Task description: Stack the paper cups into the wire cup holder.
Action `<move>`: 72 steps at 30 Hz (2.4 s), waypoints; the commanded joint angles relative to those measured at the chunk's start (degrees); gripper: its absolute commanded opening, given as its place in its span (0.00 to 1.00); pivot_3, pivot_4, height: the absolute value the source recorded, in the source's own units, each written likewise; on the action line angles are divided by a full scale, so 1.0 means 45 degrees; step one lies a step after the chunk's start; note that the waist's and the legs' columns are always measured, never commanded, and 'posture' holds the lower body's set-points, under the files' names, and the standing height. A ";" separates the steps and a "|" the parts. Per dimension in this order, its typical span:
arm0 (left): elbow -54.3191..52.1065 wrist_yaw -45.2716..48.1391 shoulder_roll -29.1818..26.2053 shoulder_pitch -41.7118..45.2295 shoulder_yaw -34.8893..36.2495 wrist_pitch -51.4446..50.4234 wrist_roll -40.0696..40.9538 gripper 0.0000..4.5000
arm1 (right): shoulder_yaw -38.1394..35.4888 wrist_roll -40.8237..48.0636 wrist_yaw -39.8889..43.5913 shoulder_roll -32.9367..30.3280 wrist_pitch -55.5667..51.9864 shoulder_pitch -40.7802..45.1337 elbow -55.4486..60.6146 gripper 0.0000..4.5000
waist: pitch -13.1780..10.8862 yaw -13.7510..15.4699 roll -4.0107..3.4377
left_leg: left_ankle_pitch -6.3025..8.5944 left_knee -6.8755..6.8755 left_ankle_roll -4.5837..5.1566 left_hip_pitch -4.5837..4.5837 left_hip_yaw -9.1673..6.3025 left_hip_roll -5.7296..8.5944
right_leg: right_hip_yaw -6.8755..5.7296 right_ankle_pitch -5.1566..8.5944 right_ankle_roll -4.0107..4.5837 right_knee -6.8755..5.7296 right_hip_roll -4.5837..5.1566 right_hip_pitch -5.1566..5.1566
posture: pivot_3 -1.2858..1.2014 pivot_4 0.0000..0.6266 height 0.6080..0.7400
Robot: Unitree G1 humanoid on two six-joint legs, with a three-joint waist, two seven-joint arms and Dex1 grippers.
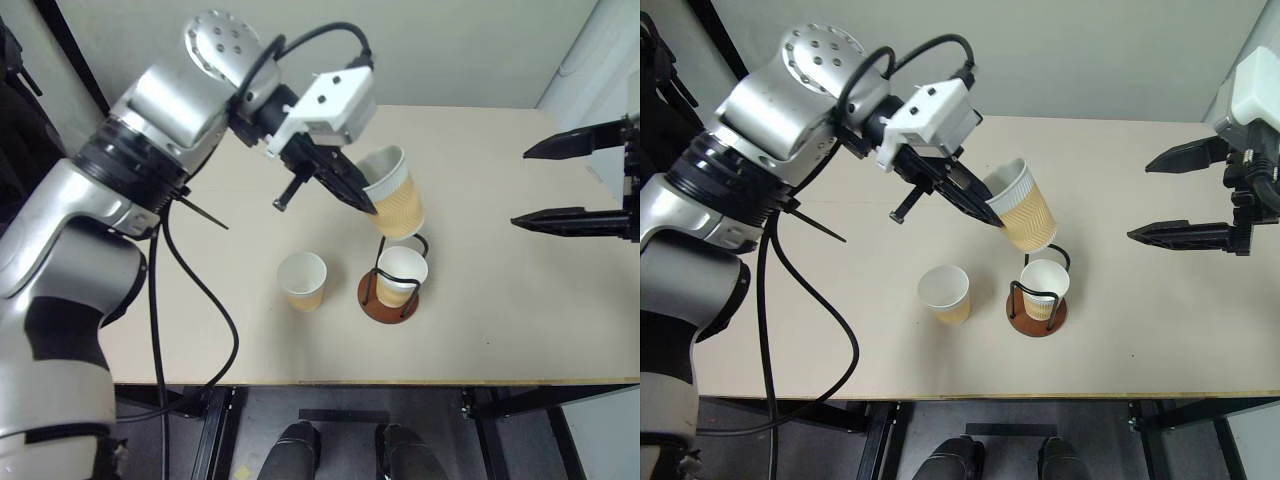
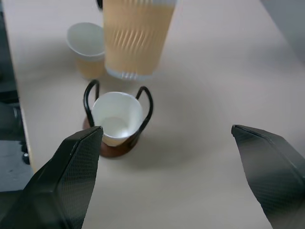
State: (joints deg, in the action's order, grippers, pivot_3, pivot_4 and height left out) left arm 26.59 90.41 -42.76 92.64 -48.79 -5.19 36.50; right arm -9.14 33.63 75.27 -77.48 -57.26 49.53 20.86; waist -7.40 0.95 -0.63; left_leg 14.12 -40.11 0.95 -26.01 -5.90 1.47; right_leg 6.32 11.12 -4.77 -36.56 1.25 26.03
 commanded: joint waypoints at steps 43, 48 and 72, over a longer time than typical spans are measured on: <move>0.1376 0.0465 0.2378 0.0558 -0.2664 0.4884 -0.1367 0.00 | -0.2691 0.2521 -0.2520 -0.1145 -0.0657 -0.2431 0.1525 1.00 | -0.0004 0.0203 -0.0014 | 0.0074 -0.0123 0.0137 -0.0069 0.0080 0.0216 | 0.0006 0.0041 -0.0315 0.0145 0.0258 -0.0081 | 0.52 0.24 1.00; 0.1636 0.0465 0.2586 0.0441 -0.2723 0.5464 -0.1909 0.00 | -0.2829 0.2639 -0.2634 -0.1194 -0.0638 -0.2596 0.1583 1.00 | -0.0004 0.0213 -0.0014 | 0.0075 -0.0138 0.0139 -0.0068 0.0080 0.0213 | 0.0016 0.0037 -0.0322 0.0136 0.0261 -0.0085 | 0.52 0.24 1.00; 0.4766 0.0357 0.4150 0.0473 0.2830 0.4854 -0.3477 0.60 | -0.2119 0.3246 -0.3530 -0.0519 -0.0291 -0.1919 0.1483 1.00 | -0.0004 0.0203 -0.0015 | 0.0097 -0.0202 0.0173 -0.0086 0.0083 0.0221 | 0.0011 0.0025 -0.0351 0.0135 0.0261 -0.0096 | 0.52 0.24 1.00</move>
State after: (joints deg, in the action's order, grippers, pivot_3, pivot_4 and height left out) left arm 47.01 90.50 -22.23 92.63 -41.39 18.87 20.52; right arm -18.52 46.84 60.88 -80.12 -59.13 39.32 27.48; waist -7.41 1.87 -0.69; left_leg 14.56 -41.02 1.73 -26.39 -5.53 2.46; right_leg 6.37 11.24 -6.35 -35.95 2.41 25.60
